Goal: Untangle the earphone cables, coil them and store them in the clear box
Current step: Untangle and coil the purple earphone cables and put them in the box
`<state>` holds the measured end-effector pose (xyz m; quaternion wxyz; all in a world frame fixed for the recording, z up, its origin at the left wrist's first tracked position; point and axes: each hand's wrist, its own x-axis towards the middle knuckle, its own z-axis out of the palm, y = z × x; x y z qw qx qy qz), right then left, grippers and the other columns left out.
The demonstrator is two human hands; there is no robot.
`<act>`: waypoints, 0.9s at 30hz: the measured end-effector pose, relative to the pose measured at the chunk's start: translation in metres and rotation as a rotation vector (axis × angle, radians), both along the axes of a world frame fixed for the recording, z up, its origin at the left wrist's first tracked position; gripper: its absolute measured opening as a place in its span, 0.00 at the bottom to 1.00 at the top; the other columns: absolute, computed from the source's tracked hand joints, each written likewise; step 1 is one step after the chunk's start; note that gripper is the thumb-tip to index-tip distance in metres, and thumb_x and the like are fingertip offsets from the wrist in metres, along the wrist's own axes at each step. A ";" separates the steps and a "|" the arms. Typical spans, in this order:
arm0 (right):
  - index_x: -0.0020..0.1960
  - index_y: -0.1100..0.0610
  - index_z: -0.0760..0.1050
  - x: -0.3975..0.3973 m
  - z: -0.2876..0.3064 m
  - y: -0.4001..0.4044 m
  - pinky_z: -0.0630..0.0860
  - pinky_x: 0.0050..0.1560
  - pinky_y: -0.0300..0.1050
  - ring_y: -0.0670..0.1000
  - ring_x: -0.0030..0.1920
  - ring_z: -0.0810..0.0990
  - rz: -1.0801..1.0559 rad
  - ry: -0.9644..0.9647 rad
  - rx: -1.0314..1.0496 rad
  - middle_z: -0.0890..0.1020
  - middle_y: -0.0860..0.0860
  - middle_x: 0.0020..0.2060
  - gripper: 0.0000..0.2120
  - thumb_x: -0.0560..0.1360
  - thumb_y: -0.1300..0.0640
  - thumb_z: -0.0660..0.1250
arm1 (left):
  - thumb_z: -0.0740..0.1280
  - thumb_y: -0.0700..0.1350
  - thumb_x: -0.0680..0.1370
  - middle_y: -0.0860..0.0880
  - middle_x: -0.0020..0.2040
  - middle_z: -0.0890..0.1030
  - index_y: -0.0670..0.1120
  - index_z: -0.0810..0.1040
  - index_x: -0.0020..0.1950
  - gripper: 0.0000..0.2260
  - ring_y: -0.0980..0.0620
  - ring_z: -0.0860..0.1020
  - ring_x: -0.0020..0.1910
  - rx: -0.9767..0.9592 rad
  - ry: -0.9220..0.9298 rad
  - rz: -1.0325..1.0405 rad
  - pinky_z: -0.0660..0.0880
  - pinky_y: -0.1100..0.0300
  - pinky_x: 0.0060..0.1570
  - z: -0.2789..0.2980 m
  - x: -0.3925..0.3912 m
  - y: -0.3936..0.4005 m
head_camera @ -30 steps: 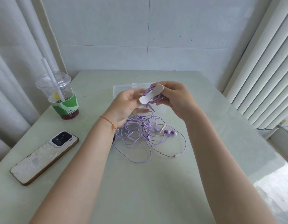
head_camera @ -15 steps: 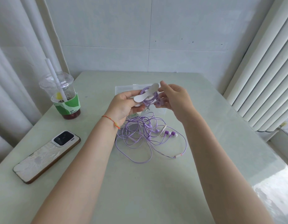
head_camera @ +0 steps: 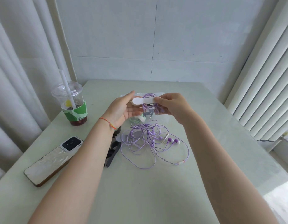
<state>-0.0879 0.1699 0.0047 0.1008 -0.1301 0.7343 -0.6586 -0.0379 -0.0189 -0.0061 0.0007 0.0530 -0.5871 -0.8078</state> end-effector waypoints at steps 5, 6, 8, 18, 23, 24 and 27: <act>0.41 0.66 0.76 -0.023 0.009 -0.018 0.83 0.41 0.53 0.54 0.24 0.76 -0.217 0.085 -0.048 0.73 0.53 0.22 0.05 0.74 0.65 0.69 | 0.62 0.40 0.79 0.44 0.38 0.81 0.44 0.79 0.45 0.07 0.51 0.79 0.30 -0.201 0.075 0.359 0.74 0.62 0.28 0.001 -0.007 -0.011; 0.42 0.66 0.76 -0.031 0.009 -0.022 0.83 0.40 0.52 0.54 0.24 0.76 -0.259 0.106 -0.037 0.73 0.51 0.22 0.05 0.74 0.65 0.69 | 0.64 0.39 0.76 0.47 0.37 0.80 0.47 0.80 0.42 0.07 0.52 0.77 0.31 -0.326 0.090 0.493 0.72 0.61 0.30 -0.004 -0.013 -0.016; 0.44 0.66 0.76 -0.046 0.005 -0.031 0.83 0.40 0.54 0.54 0.24 0.77 -0.314 0.131 0.026 0.76 0.52 0.24 0.05 0.73 0.64 0.68 | 0.66 0.41 0.73 0.51 0.39 0.80 0.52 0.80 0.41 0.06 0.51 0.76 0.36 -0.574 0.078 0.606 0.71 0.61 0.38 -0.013 -0.019 -0.023; 0.39 0.56 0.79 -0.080 -0.018 -0.068 0.80 0.47 0.47 0.54 0.41 0.84 -0.121 0.235 0.633 0.86 0.54 0.39 0.07 0.73 0.54 0.69 | 0.69 0.38 0.71 0.48 0.49 0.76 0.54 0.81 0.44 0.10 0.53 0.74 0.37 -0.840 0.132 0.508 0.75 0.57 0.49 -0.042 -0.038 -0.038; 0.46 0.62 0.80 -0.077 -0.013 -0.072 0.73 0.35 0.41 0.58 0.43 0.79 -0.084 0.298 0.933 0.82 0.54 0.38 0.11 0.74 0.53 0.68 | 0.68 0.40 0.74 0.47 0.50 0.79 0.50 0.83 0.46 0.06 0.54 0.75 0.39 -0.857 0.163 0.528 0.72 0.62 0.47 -0.044 -0.039 -0.036; 0.44 0.62 0.79 -0.076 -0.010 -0.070 0.69 0.31 0.40 0.58 0.41 0.78 -0.106 0.315 0.940 0.79 0.54 0.34 0.10 0.74 0.54 0.67 | 0.67 0.40 0.74 0.47 0.50 0.79 0.50 0.83 0.45 0.06 0.54 0.75 0.40 -0.854 0.158 0.529 0.71 0.62 0.47 -0.043 -0.038 -0.036; 0.44 0.66 0.81 -0.072 0.000 -0.062 0.71 0.32 0.41 0.62 0.45 0.80 -0.162 0.358 0.906 0.82 0.61 0.39 0.11 0.73 0.59 0.64 | 0.66 0.40 0.74 0.47 0.51 0.80 0.51 0.82 0.46 0.08 0.54 0.76 0.43 -0.835 0.132 0.513 0.71 0.63 0.48 -0.040 -0.032 -0.034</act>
